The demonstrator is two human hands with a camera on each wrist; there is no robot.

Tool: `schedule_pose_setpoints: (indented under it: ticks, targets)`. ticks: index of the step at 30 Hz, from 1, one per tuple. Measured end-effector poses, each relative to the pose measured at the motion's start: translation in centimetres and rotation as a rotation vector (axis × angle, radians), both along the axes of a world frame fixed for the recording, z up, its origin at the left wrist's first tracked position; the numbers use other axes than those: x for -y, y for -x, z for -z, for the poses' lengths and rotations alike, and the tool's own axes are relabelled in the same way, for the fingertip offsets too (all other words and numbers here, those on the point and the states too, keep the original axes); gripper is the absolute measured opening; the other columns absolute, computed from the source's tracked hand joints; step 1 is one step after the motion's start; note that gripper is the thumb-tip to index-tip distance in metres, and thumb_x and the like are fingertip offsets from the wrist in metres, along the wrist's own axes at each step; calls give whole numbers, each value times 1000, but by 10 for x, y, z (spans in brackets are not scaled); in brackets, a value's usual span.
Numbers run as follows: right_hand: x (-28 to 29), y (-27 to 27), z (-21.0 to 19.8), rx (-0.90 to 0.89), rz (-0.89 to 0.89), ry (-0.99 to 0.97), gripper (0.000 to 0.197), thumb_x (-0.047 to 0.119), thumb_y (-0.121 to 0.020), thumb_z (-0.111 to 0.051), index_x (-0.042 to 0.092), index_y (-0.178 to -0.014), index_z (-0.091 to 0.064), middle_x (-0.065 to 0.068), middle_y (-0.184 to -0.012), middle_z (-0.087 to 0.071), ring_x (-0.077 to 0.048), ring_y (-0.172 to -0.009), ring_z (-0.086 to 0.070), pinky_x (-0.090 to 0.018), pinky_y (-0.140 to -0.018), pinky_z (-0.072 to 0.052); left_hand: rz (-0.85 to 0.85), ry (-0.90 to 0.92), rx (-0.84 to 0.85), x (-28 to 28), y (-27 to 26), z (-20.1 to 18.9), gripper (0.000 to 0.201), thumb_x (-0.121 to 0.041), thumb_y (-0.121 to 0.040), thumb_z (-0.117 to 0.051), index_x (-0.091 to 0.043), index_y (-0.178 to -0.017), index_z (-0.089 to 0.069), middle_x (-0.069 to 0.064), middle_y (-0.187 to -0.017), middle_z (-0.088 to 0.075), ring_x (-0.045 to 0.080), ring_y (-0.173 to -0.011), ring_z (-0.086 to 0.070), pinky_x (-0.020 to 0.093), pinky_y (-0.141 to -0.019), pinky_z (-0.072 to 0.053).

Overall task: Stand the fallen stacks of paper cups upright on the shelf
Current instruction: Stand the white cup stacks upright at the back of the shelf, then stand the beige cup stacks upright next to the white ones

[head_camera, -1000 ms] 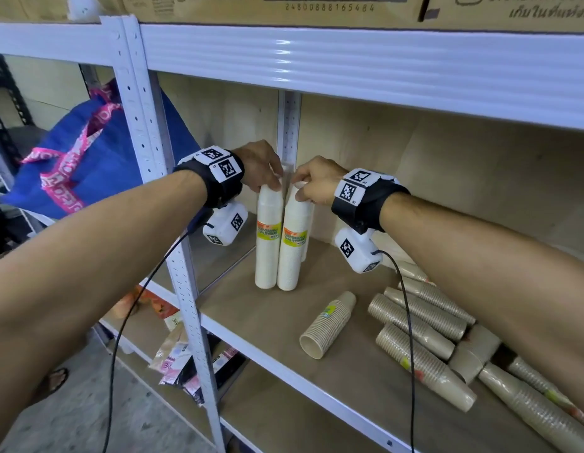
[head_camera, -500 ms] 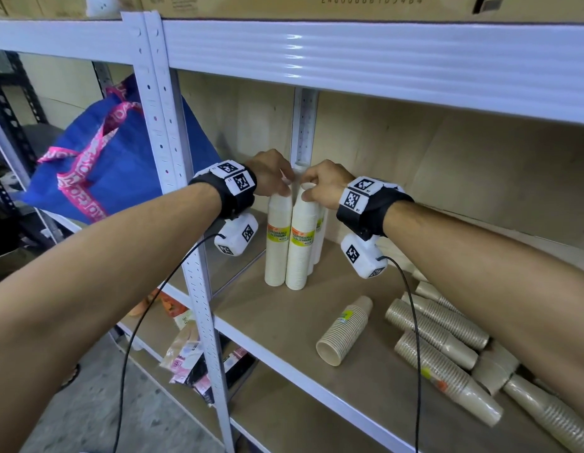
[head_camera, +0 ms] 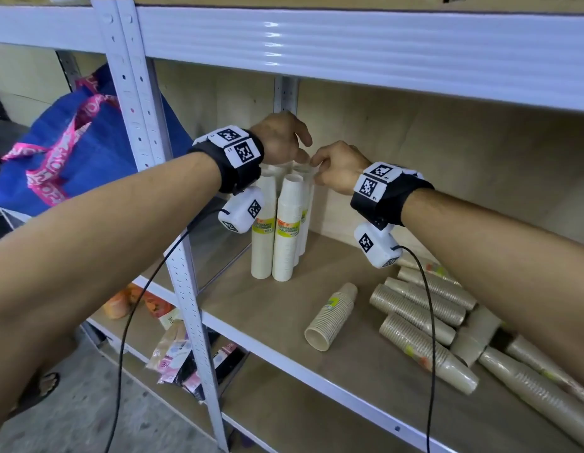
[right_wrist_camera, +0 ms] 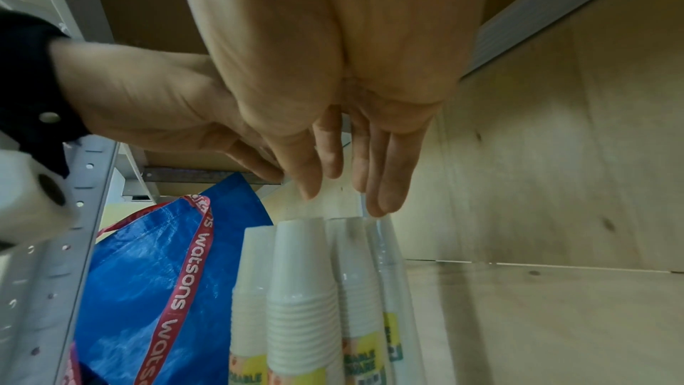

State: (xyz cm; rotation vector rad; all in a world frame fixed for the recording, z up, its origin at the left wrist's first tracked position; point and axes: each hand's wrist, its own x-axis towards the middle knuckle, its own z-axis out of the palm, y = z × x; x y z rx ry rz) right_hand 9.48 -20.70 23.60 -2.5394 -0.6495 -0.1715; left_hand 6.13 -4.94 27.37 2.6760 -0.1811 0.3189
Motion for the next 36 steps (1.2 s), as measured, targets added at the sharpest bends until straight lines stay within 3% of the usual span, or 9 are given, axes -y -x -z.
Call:
schedule_pose_setpoints:
  ticks: [5,8,17,20,22,25,29,34,36]
  targets:
    - [41,7,16,-27,100,-24,27,21,-78,-72,24,-104,-67,-3,-108,-63,-21,-95,-62,-24,-73,-44,137,0,-42,45,5,7,36,-35,-83,-73,-24,-116,-67,-2,-103,-65,15,-97,-61,25,-82,-49]
    - [70,19,34,-77,152,32,37,28,-77,-76,23,-113,-66,-1,-109,-62,-20,-97,-60,-25,-77,-45,209,-11,-95,71,6,28,35,-32,-85,-71,-22,-118,-67,-1,-103,-64,16,-98,-61,24,-79,-46]
    - [162,70,103,-247,243,112,49,33,-77,-78,22,-122,-63,1,-114,-63,-14,-97,-58,-23,-79,-42,249,118,-301,117,9,135,39,-30,-81,-77,-24,-118,-67,-2,-107,-66,14,-94,-61,21,-76,-43]
    - [188,88,129,-307,247,148,49,29,-78,-78,19,-124,-62,0,-115,-60,-18,-104,-59,-25,-79,-43,217,105,-374,119,14,165,51,-33,-77,-81,-23,-124,-63,-2,-116,-66,15,-102,-60,22,-84,-43]
    - [202,98,147,-355,263,167,56,34,-77,-78,22,-128,-59,2,-121,-59,-18,-112,-58,-25,-86,-46,214,94,-471,119,17,183,60,-31,-80,-79,-20,-134,-55,-1,-127,-61,18,-115,-57,22,-93,-42]
    - [216,110,171,-416,286,158,68,36,-76,-80,20,-136,-53,0,-134,-58,-18,-120,-56,-30,-101,-46,196,63,-543,115,18,207,69,-30,-81,-78,-15,-141,-47,0,-137,-56,17,-119,-55,20,-88,-39]
    - [223,123,191,-474,280,93,76,31,-73,-83,13,-140,-50,-3,-137,-56,-19,-126,-53,-30,-106,-43,184,13,-540,113,24,224,78,-32,-80,-79,-13,-146,-41,2,-141,-52,19,-124,-52,20,-88,-37]
    - [227,129,201,-371,270,214,43,34,-76,-79,15,-111,-62,3,-102,-63,-19,-98,-61,-24,-75,-47,196,32,-564,110,27,238,81,-27,-77,-82,-17,-146,-41,5,-144,-49,20,-126,-52,25,-101,-41]
    - [227,131,202,-365,256,260,55,34,-78,-78,16,-125,-58,-1,-116,-62,-20,-108,-59,-29,-89,-48,197,9,-559,109,28,240,85,-32,-75,-82,-20,-147,-39,1,-143,-50,19,-125,-52,28,-103,-42]
